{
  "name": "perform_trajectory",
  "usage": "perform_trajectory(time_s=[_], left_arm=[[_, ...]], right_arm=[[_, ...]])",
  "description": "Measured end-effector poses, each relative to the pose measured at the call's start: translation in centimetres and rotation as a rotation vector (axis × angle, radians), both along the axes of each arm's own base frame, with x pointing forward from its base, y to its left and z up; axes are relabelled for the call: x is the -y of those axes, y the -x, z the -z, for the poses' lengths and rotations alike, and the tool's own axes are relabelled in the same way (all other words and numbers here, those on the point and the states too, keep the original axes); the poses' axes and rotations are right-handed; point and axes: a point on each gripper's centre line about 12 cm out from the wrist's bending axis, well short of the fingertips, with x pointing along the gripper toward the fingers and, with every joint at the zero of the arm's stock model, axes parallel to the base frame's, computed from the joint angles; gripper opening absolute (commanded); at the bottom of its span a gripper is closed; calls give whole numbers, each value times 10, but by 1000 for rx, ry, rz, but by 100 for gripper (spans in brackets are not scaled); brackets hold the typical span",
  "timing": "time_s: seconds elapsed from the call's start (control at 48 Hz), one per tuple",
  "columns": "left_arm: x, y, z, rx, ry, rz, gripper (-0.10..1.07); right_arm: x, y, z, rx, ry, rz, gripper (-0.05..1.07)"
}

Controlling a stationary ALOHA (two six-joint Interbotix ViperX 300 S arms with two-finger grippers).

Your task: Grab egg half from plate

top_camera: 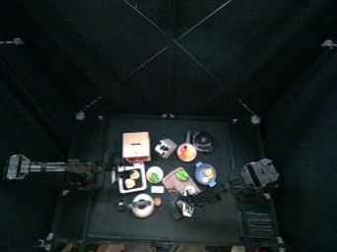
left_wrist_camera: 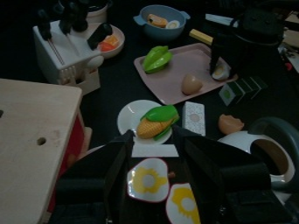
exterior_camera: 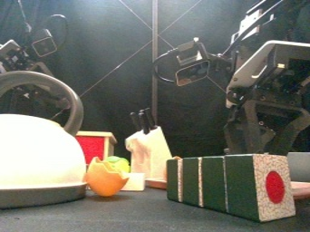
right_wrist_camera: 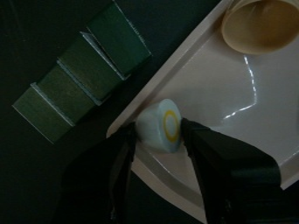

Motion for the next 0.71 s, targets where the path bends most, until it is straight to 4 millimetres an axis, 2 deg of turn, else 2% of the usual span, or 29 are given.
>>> perform_trajectory(time_s=[0.125,0.396,0.708], left_arm=[[0,0,0,0,0,0,80],[0,0,0,0,-1,1,80],[0,0,0,0,0,0,80]], right_arm=[[1,0,-2,5,12,-2,71],[2,0,-24,56,3,-1,71],[2,1,-24,53,3,1,71]])
